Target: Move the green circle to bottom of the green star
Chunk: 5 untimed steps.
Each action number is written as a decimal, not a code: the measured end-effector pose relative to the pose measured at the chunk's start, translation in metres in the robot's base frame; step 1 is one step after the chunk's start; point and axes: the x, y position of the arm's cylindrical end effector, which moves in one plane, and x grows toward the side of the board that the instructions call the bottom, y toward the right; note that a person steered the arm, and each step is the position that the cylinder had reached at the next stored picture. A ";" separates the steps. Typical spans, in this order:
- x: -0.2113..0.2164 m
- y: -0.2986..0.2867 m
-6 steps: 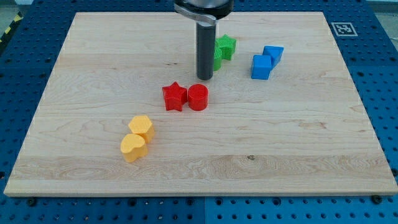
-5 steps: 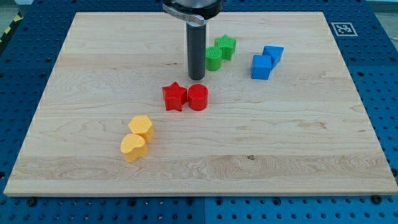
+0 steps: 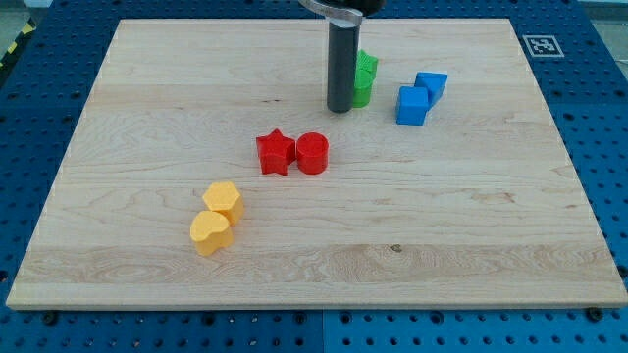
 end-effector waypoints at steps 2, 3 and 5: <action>0.000 0.000; -0.007 0.000; -0.026 0.000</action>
